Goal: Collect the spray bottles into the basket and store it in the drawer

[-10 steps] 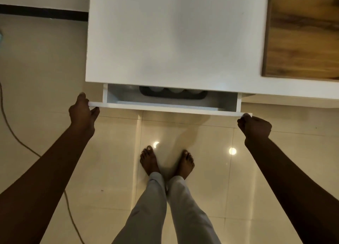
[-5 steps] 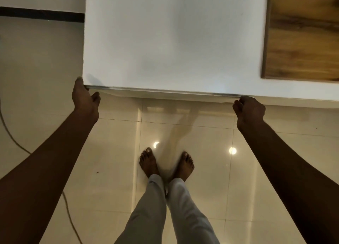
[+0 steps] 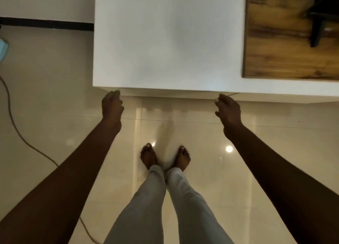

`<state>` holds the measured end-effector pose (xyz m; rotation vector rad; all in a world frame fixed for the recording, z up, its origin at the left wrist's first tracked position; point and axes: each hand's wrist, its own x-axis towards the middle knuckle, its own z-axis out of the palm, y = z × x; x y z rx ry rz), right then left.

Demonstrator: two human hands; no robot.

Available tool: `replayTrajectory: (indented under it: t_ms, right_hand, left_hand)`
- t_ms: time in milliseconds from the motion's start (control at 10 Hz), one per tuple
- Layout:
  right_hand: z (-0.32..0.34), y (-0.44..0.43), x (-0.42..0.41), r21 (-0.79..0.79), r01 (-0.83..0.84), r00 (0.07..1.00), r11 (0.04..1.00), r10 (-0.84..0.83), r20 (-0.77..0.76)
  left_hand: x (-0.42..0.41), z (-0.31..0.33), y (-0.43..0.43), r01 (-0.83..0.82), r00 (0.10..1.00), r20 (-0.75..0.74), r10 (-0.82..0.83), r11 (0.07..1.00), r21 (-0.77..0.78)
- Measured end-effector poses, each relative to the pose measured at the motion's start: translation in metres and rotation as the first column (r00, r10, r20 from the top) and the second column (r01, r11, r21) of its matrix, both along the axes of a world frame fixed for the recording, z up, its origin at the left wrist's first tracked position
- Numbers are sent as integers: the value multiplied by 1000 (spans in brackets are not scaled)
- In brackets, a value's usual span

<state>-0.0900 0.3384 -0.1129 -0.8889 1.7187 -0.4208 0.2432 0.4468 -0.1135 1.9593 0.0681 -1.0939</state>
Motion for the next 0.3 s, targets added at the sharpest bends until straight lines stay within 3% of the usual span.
replayTrajectory:
  t_ms: [100,300]
  right_hand:
    - [47,27,15,-74,-245,967,967,238,-90]
    - [134,59,44,-264,-484,872,834,437,-219]
  left_hand:
    - [-39,45,9,337,928,147,-342,940,55]
    - [-80,154,15,660,703,343,-623,752,14]
